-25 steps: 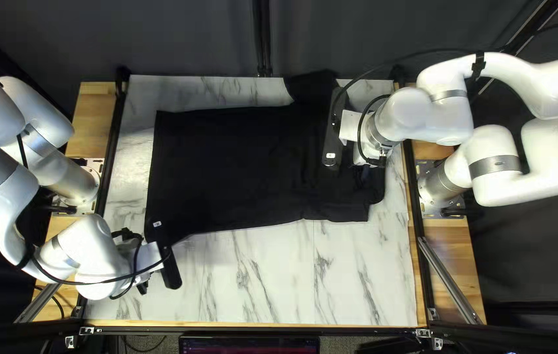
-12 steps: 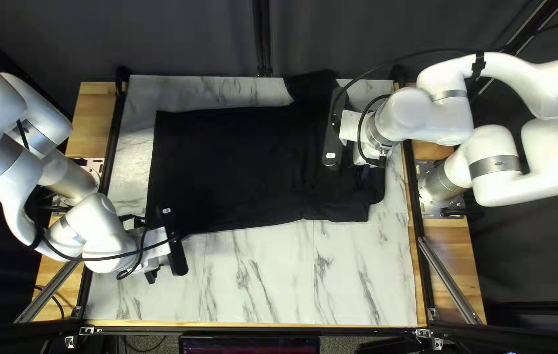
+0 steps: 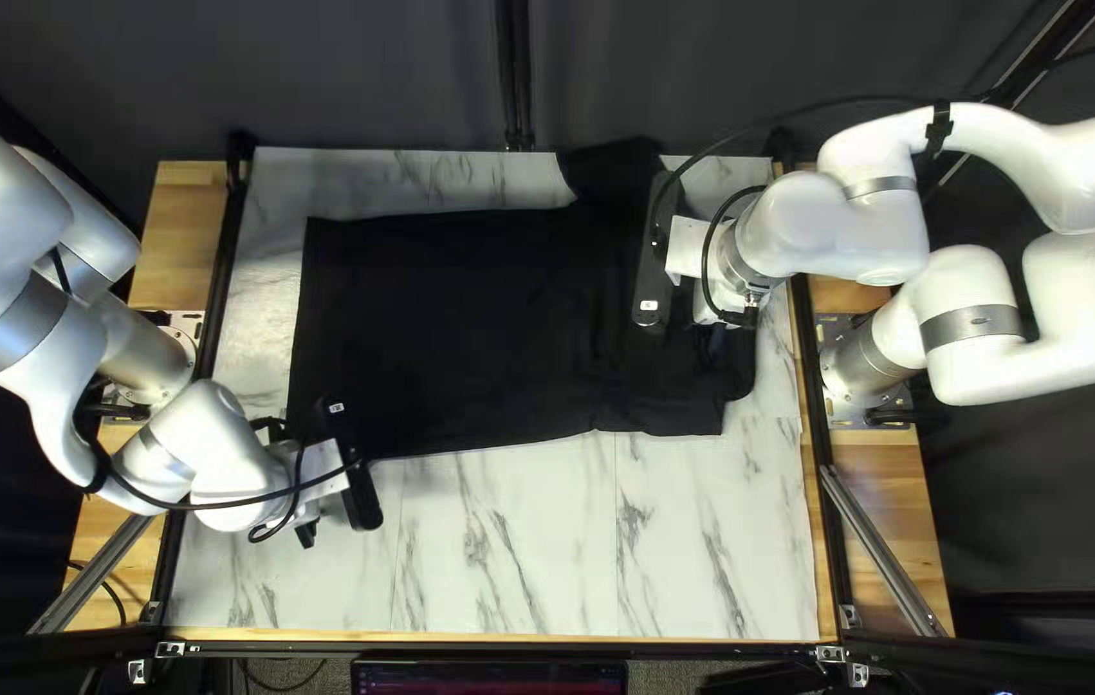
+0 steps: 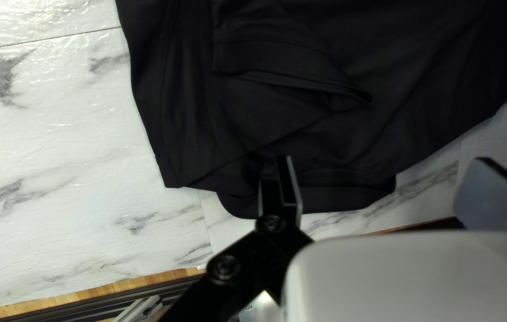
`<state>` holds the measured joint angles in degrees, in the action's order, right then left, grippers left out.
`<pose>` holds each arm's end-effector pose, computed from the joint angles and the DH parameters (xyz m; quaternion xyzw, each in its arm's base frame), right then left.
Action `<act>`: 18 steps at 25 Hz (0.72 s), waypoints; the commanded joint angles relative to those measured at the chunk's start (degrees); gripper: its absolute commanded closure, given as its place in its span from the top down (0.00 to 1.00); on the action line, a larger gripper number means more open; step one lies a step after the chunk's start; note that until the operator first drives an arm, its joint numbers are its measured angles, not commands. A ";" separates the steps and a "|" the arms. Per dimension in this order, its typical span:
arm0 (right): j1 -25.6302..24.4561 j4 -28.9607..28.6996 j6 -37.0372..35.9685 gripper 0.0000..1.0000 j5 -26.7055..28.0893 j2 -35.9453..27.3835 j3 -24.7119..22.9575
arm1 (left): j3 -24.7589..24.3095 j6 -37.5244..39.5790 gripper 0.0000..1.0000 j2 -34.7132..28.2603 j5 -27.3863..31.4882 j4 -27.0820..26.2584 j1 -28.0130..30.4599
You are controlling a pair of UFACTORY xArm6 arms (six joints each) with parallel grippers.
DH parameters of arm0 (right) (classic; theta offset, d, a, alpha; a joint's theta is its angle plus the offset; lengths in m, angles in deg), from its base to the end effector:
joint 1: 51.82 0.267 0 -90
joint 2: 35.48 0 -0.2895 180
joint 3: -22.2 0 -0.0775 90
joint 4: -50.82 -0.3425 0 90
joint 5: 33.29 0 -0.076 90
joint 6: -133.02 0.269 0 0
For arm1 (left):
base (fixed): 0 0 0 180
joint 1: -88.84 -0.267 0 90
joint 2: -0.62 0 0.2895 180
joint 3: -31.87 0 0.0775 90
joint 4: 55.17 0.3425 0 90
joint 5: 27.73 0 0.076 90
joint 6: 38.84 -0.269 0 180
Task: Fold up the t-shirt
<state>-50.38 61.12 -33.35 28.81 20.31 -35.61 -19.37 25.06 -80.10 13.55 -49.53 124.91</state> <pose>0.2802 -0.0291 0.1808 0.9938 -0.0669 0.0476 0.0753 0.2515 -0.1686 0.0141 -0.9740 -0.2000 0.0442 0.0969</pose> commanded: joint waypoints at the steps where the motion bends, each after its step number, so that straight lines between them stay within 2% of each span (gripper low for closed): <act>1: 0.00 0.00 0.00 1.00 0.00 0.00 0.00 | 0.92 0.69 0.00 -1.73 3.19 -0.21 0.73; 9: 0.00 0.00 0.00 1.00 0.00 0.00 0.00 | 3.52 -1.06 0.00 -6.15 11.77 1.81 -0.76; 15: 0.00 0.00 0.00 1.00 0.00 0.00 0.00 | 4.36 -7.51 0.00 -11.17 18.74 3.94 -6.74; 18: 0.00 0.00 0.00 1.00 0.00 0.00 0.00 | 3.45 -10.61 0.00 -12.89 19.83 4.76 -10.13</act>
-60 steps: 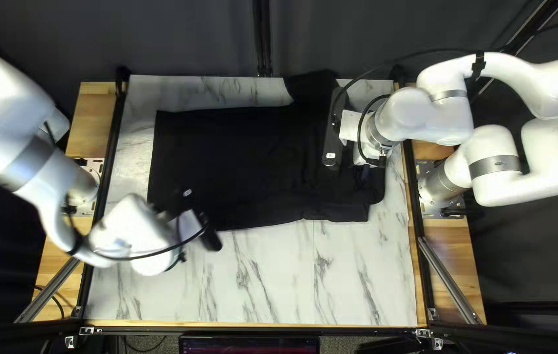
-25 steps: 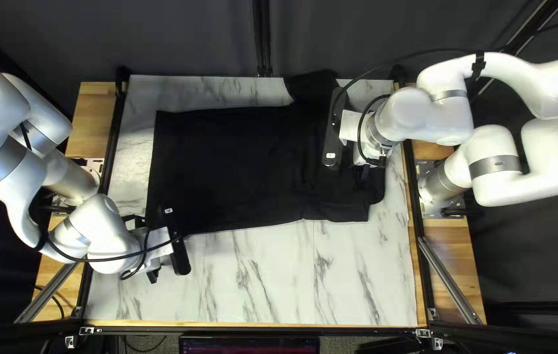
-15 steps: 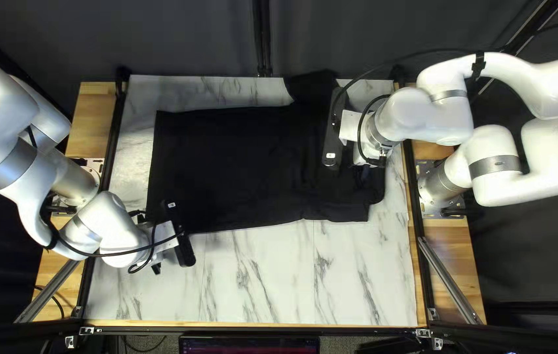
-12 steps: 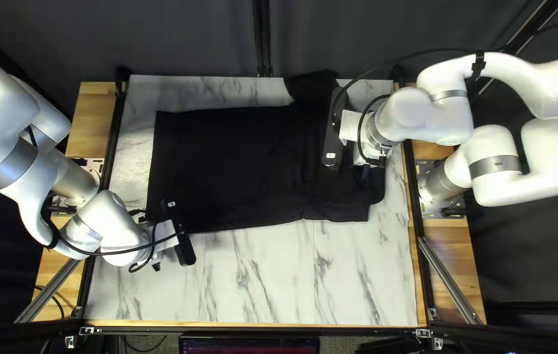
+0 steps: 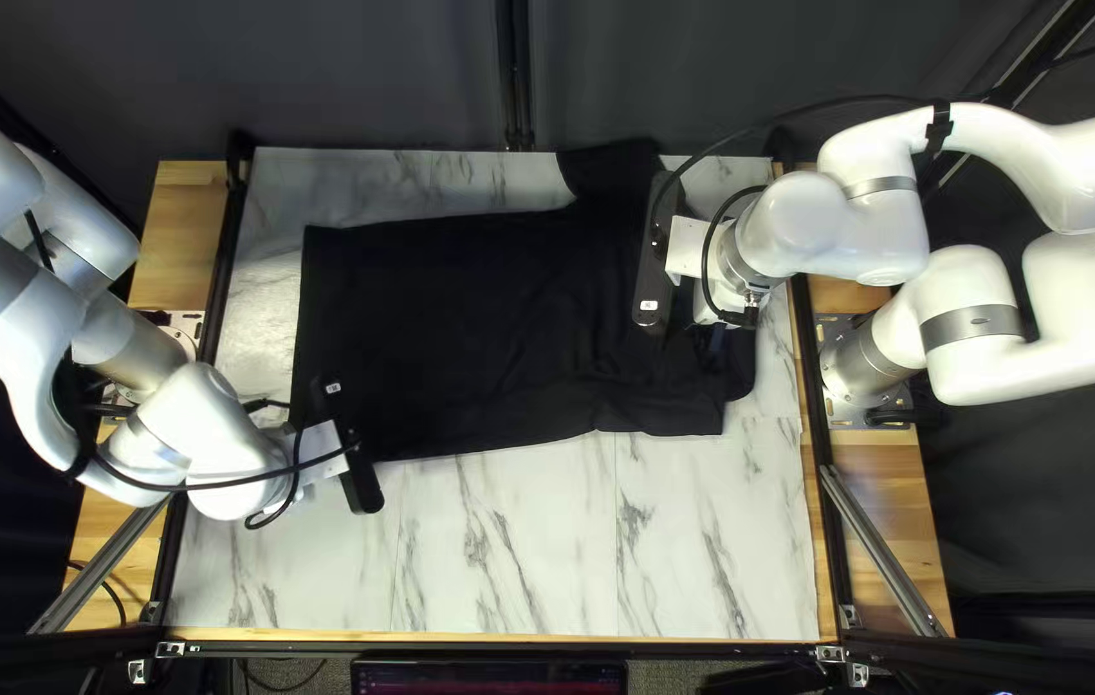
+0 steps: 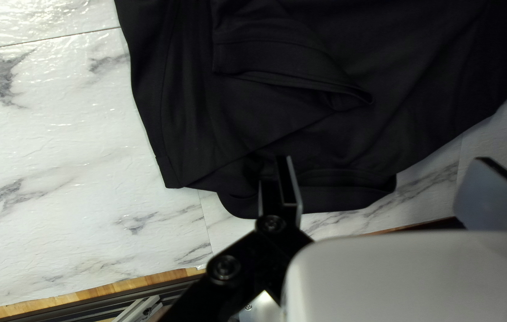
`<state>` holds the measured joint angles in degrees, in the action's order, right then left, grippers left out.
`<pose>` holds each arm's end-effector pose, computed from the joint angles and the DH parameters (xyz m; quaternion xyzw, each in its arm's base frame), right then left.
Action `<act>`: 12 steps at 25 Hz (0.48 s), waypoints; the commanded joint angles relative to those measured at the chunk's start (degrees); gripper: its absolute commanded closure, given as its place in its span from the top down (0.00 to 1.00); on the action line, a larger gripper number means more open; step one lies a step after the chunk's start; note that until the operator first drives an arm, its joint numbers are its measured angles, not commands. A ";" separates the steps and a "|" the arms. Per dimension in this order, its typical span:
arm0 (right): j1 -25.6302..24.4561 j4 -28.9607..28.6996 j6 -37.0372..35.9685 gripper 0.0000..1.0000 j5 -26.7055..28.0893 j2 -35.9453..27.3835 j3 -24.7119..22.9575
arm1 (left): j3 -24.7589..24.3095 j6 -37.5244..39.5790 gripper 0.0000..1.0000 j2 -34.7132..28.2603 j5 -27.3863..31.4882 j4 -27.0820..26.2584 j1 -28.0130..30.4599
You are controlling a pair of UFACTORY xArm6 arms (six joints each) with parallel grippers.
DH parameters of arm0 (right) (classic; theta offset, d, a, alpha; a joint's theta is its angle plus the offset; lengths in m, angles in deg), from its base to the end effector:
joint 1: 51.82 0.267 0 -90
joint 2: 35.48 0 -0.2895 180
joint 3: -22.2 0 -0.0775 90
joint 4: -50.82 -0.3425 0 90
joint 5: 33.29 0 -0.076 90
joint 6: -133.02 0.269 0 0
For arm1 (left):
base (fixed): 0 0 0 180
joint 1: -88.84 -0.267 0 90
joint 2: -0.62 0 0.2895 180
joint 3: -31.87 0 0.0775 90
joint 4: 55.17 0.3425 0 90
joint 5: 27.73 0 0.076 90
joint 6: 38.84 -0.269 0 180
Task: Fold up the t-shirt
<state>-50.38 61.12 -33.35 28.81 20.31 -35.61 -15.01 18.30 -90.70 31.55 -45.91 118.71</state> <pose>0.2802 -0.0291 0.1808 0.9938 -0.0669 0.0476 0.0753 0.2711 -0.1200 0.0884 -0.9723 -0.1846 0.0497 0.1347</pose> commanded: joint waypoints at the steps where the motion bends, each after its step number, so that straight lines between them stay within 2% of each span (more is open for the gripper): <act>1: 0.00 0.00 0.00 1.00 0.00 0.00 0.00 | -1.49 -5.11 0.00 -2.74 1.87 1.51 -5.56; 6: 0.00 0.00 0.00 1.00 0.00 0.00 0.00 | -3.05 -9.32 0.02 -2.23 1.02 2.65 -12.09; 7: 0.00 0.00 0.00 1.00 0.00 0.00 0.00 | -3.38 -9.76 0.06 -1.77 0.58 2.72 -13.01; 8: 0.00 0.00 0.00 1.00 0.00 0.00 0.00 | -3.62 -9.95 0.06 -1.46 0.23 2.70 -13.51; 10: 0.00 0.00 0.00 1.00 0.00 0.00 0.00 | -4.33 -9.94 0.15 -0.06 -0.99 2.52 -14.56; 11: 0.00 0.00 0.00 1.00 0.00 0.00 0.00 | -4.66 -9.78 0.16 0.51 -1.59 2.35 -14.80; 12: 0.00 0.00 0.00 1.00 0.00 0.00 0.00 | -5.07 -9.45 0.24 0.94 -2.07 2.12 -14.84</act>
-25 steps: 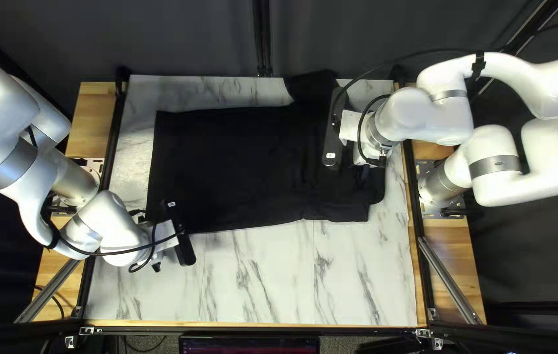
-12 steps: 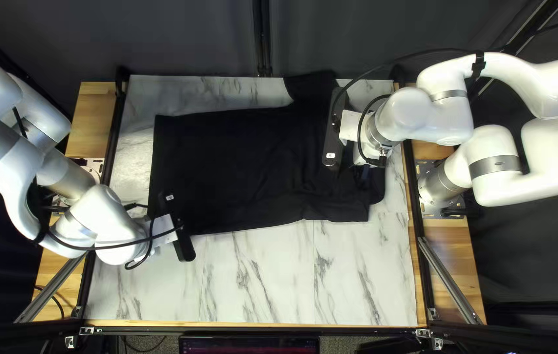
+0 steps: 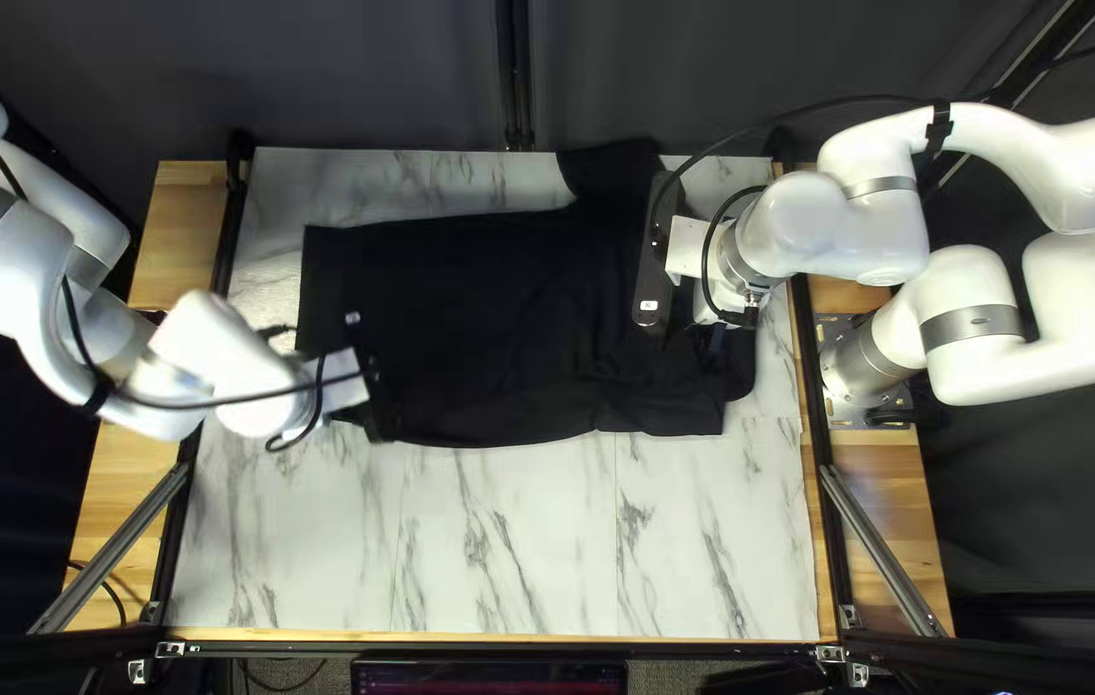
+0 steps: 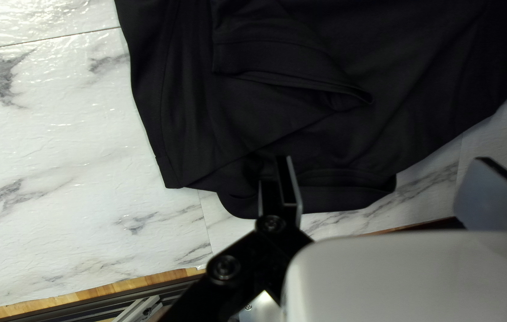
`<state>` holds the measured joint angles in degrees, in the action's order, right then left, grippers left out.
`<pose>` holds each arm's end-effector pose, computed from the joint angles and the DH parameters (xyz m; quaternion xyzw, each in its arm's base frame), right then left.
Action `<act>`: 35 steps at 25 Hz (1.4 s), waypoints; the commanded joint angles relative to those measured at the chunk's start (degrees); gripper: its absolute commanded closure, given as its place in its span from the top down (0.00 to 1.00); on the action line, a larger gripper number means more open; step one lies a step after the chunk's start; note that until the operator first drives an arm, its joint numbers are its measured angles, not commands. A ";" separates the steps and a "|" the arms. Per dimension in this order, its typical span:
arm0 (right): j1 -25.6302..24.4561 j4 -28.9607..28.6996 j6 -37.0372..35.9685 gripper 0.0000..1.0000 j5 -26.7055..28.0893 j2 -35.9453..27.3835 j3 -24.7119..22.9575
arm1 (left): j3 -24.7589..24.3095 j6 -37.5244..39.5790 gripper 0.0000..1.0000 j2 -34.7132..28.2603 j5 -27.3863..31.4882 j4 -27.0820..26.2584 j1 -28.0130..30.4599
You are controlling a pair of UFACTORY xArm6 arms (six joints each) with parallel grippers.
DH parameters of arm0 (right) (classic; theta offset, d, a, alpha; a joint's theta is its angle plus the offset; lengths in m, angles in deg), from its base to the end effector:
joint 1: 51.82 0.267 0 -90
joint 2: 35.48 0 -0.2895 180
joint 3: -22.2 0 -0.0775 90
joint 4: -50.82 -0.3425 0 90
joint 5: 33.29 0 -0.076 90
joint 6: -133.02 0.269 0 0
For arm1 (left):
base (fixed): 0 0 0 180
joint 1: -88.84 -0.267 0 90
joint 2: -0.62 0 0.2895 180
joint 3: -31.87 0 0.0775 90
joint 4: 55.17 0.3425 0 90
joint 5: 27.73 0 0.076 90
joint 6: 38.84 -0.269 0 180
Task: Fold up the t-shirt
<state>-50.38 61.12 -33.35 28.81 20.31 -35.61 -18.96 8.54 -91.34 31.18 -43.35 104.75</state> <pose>0.2802 -0.0291 0.1808 0.9938 -0.0669 0.0476 0.0753 0.2675 -0.0356 0.0726 -0.9639 -0.2028 0.0895 0.1478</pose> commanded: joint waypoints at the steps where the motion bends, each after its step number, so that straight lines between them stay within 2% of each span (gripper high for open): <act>1: 0.00 0.00 0.00 1.00 0.00 0.00 0.00 | -1.40 0.59 0.26 1.79 -1.93 -0.62 -0.84; 4: 0.00 0.00 0.00 1.00 0.00 0.00 0.00 | -2.51 2.56 0.30 1.88 -1.80 -1.59 0.08; 8: 0.00 0.00 0.00 1.00 0.00 0.00 0.00 | -2.43 4.24 0.45 1.70 -0.11 -2.42 1.04; 9: 0.00 0.00 0.00 1.00 0.00 0.00 0.00 | -2.37 4.42 0.64 1.75 0.09 -2.45 1.03; 12: 0.00 0.00 0.00 1.00 0.00 0.00 0.00 | -1.93 4.60 1.00 2.23 0.25 -2.08 0.54; 16: 0.00 0.00 0.00 1.00 0.00 0.00 0.00 | -1.52 5.11 1.00 1.39 1.35 -1.29 0.26; 21: 0.00 0.00 0.00 1.00 0.00 0.00 0.00 | 2.39 4.87 1.00 2.06 3.48 0.58 1.04; 29: 0.00 0.00 0.00 1.00 0.00 0.00 0.00 | 8.64 -1.08 1.00 11.08 -2.62 2.29 -2.16; 31: 0.00 0.00 0.00 1.00 0.00 0.00 0.00 | 10.14 -2.36 1.00 12.75 -2.49 2.44 -2.98; 35: 0.00 0.00 0.00 1.00 0.00 0.00 0.00 | 15.01 -6.57 1.00 16.70 1.31 2.76 -5.92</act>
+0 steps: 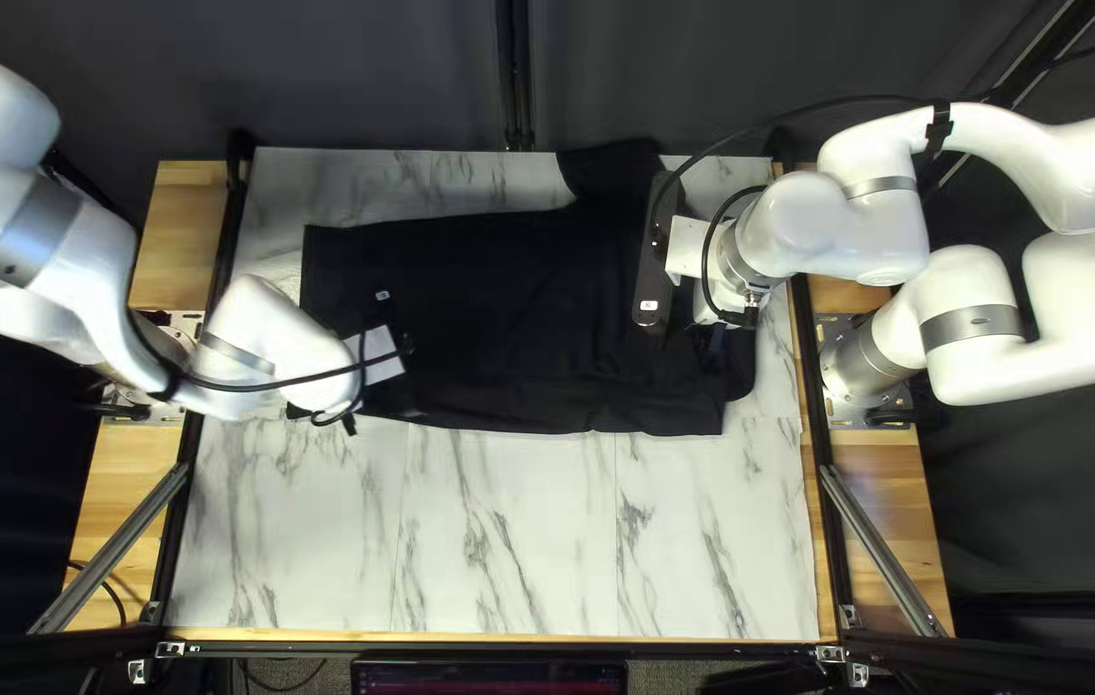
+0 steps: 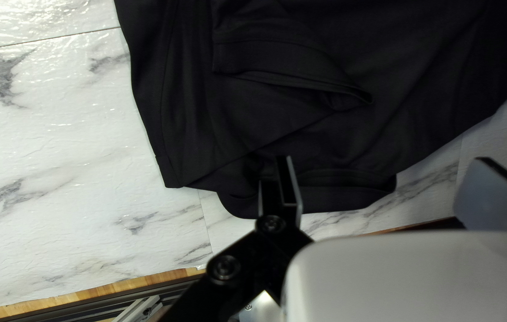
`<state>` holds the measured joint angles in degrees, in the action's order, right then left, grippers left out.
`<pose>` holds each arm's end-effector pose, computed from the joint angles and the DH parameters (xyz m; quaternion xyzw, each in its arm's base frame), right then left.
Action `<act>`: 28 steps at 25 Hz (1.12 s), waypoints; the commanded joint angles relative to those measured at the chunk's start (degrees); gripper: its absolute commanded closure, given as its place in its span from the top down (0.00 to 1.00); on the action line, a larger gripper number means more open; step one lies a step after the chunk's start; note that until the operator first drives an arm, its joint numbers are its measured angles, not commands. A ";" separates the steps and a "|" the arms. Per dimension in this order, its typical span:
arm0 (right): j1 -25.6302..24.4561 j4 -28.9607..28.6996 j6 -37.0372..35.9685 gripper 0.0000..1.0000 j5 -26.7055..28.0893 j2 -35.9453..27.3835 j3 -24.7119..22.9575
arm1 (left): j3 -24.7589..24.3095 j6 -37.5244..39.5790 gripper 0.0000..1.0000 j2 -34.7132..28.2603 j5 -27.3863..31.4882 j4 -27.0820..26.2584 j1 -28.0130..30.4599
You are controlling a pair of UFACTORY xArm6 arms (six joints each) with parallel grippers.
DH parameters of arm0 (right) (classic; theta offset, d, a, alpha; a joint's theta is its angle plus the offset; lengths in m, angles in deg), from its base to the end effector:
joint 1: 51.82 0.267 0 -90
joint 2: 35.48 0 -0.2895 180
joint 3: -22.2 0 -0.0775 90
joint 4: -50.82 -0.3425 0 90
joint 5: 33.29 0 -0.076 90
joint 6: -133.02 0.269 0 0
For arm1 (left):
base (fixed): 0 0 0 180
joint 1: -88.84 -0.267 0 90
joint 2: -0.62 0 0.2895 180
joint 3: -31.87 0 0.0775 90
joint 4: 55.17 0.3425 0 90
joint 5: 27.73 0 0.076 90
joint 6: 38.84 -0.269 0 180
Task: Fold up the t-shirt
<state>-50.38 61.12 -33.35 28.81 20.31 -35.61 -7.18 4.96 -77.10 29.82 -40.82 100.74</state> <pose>0.2802 -0.0291 0.1808 0.9938 -0.0669 0.0476 0.0753 0.3280 -0.0220 0.0554 -0.9640 -0.1888 0.1004 0.1582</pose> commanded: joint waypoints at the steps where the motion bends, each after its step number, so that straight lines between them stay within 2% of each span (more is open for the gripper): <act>1: 0.00 0.00 0.00 1.00 0.00 0.00 0.00 | 3.61 -3.29 1.00 2.71 3.08 0.23 -2.08; 6: 0.00 0.00 0.00 1.00 0.00 0.00 0.00 | 4.24 -4.68 1.00 4.53 1.91 0.28 -3.57; 12: 0.00 0.00 0.00 1.00 0.00 0.00 0.00 | 2.60 -4.94 1.00 4.62 -0.24 -0.22 -4.58; 13: 0.00 0.00 0.00 1.00 0.00 0.00 0.00 | 2.48 -4.90 0.92 4.63 -0.33 -0.30 -4.54; 14: 0.00 0.00 0.00 1.00 0.00 0.00 0.00 | 2.32 -4.84 0.77 4.62 -0.43 -0.42 -4.51; 17: 0.00 0.00 0.00 1.00 0.00 0.00 0.00 | 1.94 -4.55 0.07 4.16 -0.23 -0.51 -4.45; 21: 0.00 0.00 0.00 1.00 0.00 0.00 0.00 | 2.53 -4.43 0.03 4.10 0.60 -0.41 -4.40; 28: 0.00 0.00 0.00 1.00 0.00 0.00 0.00 | 3.06 -3.59 0.10 1.47 3.84 0.03 -3.16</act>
<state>-50.38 61.12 -33.35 28.81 20.31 -35.61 -4.04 0.97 -74.63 32.68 -41.00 97.13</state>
